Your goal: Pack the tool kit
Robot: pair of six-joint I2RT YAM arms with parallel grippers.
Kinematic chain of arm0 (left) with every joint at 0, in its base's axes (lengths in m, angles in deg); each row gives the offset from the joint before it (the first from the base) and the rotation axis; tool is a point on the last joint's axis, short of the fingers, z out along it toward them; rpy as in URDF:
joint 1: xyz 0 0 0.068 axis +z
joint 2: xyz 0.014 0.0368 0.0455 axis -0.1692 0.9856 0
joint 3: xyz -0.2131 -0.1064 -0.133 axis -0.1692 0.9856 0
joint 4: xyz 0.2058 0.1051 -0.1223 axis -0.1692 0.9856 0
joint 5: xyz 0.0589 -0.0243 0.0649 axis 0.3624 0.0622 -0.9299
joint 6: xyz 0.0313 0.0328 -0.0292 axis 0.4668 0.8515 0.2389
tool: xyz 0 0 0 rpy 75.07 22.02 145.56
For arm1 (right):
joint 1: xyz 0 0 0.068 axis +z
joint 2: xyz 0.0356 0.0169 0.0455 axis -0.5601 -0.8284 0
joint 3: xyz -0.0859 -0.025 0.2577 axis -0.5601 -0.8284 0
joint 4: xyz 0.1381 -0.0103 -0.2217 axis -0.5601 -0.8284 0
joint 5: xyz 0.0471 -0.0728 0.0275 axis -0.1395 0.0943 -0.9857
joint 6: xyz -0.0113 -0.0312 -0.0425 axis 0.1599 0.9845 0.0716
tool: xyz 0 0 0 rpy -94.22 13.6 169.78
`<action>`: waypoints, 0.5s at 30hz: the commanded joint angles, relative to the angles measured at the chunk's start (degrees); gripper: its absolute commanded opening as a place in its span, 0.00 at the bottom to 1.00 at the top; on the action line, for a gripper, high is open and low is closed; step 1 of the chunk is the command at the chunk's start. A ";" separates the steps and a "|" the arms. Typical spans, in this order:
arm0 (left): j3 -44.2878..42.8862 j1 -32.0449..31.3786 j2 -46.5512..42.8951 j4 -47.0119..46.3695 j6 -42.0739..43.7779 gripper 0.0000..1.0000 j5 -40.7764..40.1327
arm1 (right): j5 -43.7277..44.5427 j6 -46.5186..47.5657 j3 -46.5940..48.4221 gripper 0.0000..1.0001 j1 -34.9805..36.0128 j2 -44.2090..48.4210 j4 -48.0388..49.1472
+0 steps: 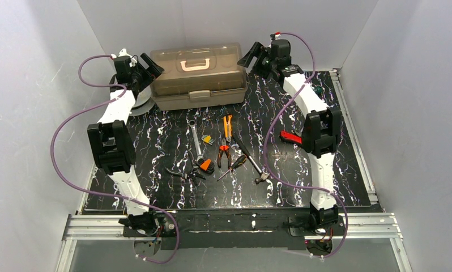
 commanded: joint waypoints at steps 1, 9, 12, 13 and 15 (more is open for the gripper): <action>3.23 -0.27 -0.83 -4.04 -2.57 0.87 6.40 | 0.03 1.12 1.72 0.90 1.41 0.27 0.37; 16.04 -0.74 -7.49 -17.52 -8.17 0.61 12.25 | -4.31 2.89 -5.77 0.85 1.66 4.26 4.82; 18.85 -1.77 -10.89 -17.51 -7.25 0.59 12.70 | -7.19 4.23 -4.87 0.85 0.56 4.59 4.25; 19.51 -2.24 -11.84 -17.06 -6.79 0.59 12.84 | -8.49 4.18 -4.75 0.85 -0.15 4.66 4.40; 20.44 -3.29 -13.39 -16.49 -6.18 0.58 13.32 | -11.82 3.69 -4.46 0.84 -1.56 4.57 4.77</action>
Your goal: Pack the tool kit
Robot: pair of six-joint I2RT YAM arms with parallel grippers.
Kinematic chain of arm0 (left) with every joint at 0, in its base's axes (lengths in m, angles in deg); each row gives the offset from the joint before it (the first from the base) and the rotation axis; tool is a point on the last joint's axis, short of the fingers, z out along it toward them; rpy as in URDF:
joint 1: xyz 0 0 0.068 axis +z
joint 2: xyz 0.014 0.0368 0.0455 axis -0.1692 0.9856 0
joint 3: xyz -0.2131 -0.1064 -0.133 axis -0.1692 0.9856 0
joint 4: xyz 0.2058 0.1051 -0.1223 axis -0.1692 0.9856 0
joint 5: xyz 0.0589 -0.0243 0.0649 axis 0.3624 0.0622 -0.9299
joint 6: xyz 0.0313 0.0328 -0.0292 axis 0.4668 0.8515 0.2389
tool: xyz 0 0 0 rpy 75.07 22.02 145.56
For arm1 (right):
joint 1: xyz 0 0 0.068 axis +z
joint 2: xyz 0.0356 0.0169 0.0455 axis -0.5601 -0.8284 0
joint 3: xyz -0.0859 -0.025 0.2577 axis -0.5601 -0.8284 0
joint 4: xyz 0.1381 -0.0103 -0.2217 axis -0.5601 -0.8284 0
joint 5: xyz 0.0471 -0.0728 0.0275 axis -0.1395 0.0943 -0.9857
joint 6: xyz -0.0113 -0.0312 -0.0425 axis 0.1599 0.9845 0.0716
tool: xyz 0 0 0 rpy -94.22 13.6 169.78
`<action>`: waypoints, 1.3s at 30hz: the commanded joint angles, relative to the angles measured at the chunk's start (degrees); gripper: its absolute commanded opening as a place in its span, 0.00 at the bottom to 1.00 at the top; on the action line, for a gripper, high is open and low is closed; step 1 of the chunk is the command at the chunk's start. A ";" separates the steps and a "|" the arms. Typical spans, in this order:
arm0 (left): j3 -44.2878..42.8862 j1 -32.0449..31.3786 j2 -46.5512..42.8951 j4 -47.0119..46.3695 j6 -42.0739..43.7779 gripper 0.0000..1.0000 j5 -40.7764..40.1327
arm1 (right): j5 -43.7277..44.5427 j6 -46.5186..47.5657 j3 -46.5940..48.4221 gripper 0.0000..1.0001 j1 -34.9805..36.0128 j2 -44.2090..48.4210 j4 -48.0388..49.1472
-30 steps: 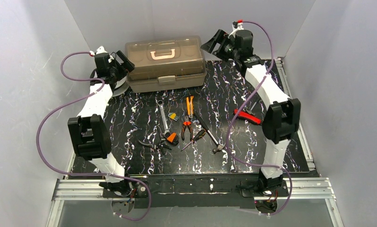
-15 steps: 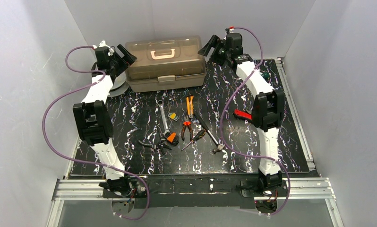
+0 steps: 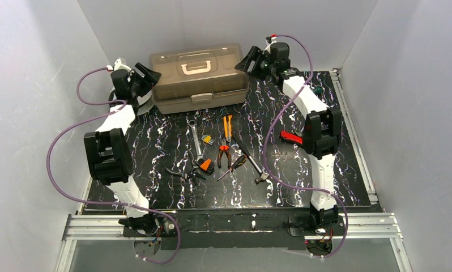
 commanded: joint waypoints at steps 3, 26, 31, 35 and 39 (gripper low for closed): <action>4.47 -6.39 -7.86 3.01 -0.43 0.58 10.11 | -11.06 0.62 0.85 0.81 -3.38 2.78 0.62; 8.48 -9.51 -34.47 31.98 8.18 0.87 -3.04 | -17.82 2.68 -10.92 0.83 -1.81 12.21 -0.29; -2.45 -6.19 -27.03 38.39 15.55 0.94 -6.48 | -9.83 4.43 -11.70 0.88 -2.28 15.99 -6.40; -11.22 -3.42 -19.97 41.99 15.97 0.96 -2.96 | -6.68 4.40 -14.79 0.91 -4.65 20.57 -7.85; -13.86 -2.10 -17.14 39.26 15.08 0.98 -0.78 | -5.74 4.62 -21.29 0.91 -6.96 26.26 -7.00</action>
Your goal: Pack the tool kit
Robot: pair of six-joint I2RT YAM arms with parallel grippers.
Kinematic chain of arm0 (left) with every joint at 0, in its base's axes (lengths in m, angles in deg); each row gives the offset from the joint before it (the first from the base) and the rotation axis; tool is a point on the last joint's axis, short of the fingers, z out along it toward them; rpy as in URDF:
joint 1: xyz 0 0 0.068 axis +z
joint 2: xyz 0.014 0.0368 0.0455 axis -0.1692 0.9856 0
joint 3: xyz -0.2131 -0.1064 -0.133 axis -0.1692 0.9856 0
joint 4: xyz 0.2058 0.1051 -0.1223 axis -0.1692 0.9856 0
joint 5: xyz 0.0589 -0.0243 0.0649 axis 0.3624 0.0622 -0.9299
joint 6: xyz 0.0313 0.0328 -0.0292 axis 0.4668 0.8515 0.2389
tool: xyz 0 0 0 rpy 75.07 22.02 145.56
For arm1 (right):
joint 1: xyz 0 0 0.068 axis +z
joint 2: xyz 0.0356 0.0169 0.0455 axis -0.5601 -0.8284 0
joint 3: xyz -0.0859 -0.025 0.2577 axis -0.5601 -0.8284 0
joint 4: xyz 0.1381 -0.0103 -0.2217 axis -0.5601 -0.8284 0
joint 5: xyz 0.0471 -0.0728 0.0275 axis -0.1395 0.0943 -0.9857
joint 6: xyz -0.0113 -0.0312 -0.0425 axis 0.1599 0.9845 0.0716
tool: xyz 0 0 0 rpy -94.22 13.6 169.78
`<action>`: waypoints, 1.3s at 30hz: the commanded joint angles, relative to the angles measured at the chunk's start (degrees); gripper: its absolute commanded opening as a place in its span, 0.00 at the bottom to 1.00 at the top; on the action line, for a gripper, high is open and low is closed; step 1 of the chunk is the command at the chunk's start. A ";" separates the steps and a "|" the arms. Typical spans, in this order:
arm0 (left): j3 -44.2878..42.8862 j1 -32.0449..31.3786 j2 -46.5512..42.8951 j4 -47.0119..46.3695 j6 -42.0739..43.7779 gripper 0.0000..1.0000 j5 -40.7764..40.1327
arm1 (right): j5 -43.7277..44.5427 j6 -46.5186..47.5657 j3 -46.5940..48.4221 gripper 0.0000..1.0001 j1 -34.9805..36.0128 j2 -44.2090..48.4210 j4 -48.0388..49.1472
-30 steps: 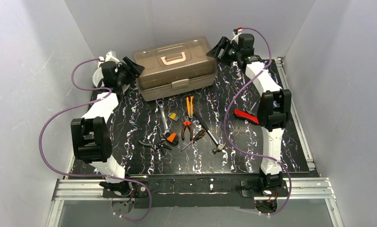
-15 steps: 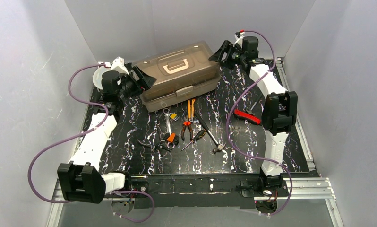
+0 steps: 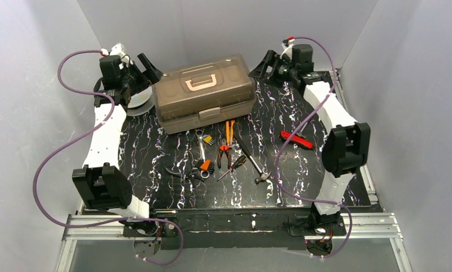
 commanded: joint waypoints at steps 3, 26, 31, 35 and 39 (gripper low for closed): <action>-3.46 1.45 2.68 -1.46 1.55 0.98 2.32 | 1.88 -1.15 -12.92 0.90 -4.32 12.31 4.68; -37.45 1.64 41.94 -4.44 -0.44 0.98 12.82 | 11.55 -8.31 -46.65 0.84 3.84 25.02 31.77; -35.52 1.65 43.62 -4.02 -2.09 0.98 15.00 | 11.45 -8.82 -45.49 0.84 6.29 21.49 33.19; -25.20 1.68 39.12 -9.06 -6.14 0.95 13.69 | 9.73 -8.95 -42.54 0.84 6.83 16.78 33.40; -15.86 1.53 33.34 -13.62 -8.21 0.95 14.16 | 8.84 -8.39 -40.75 0.84 6.81 15.25 32.63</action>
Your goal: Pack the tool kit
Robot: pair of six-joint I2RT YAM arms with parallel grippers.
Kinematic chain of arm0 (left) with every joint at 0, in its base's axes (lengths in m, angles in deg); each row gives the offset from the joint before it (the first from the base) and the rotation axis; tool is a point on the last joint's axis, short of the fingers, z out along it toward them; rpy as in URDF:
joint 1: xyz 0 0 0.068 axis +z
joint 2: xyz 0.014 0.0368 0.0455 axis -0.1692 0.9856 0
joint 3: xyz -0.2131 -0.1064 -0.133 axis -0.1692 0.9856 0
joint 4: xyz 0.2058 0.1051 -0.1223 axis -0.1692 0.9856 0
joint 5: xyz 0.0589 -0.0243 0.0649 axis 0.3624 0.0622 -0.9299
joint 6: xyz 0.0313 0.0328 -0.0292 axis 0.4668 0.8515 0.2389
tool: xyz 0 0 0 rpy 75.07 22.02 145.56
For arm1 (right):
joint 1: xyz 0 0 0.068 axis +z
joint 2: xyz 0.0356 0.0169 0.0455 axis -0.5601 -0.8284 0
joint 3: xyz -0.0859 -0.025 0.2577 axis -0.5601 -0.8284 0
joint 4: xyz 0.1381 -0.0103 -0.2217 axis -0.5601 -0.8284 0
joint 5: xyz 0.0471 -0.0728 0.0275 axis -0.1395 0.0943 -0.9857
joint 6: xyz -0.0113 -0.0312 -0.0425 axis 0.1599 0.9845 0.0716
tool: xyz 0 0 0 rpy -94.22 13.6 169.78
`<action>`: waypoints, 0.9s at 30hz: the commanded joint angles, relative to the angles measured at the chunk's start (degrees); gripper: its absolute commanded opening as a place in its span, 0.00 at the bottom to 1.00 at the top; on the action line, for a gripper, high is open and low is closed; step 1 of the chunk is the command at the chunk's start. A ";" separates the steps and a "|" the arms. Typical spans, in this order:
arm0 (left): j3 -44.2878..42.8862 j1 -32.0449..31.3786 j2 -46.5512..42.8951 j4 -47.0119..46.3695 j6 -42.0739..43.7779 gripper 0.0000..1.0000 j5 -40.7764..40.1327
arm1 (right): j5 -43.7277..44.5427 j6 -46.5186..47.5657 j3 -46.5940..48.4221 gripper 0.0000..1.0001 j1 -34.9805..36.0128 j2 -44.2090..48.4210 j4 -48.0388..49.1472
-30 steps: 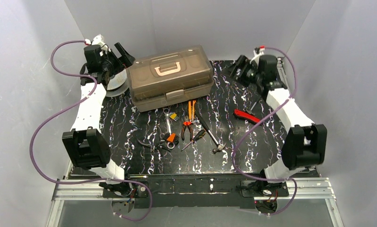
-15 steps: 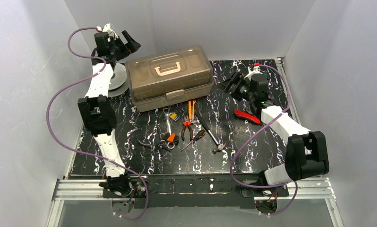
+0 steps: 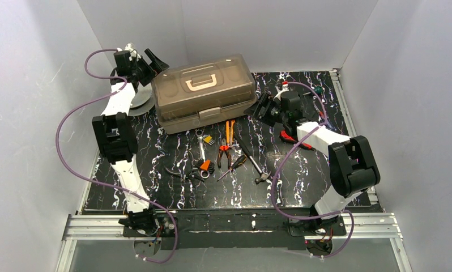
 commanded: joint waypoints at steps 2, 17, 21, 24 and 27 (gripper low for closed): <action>10.75 -1.59 -8.01 0.77 -1.86 0.95 2.88 | -1.36 1.47 3.88 0.84 0.08 0.23 1.78; 28.07 -1.61 -28.58 4.24 1.10 0.96 0.28 | -3.00 5.30 -0.54 0.88 -1.18 10.38 -6.35; 27.97 -1.66 -30.61 6.17 0.86 0.95 0.64 | -6.04 4.62 -1.03 0.88 -1.19 10.76 -6.24; 30.33 -1.85 -32.97 5.37 0.18 0.95 0.00 | -10.71 3.61 0.39 0.88 -1.19 8.30 -5.74; 33.24 -2.23 -35.23 4.32 -0.02 0.95 0.18 | -13.24 1.73 2.11 0.87 -1.13 4.89 -4.67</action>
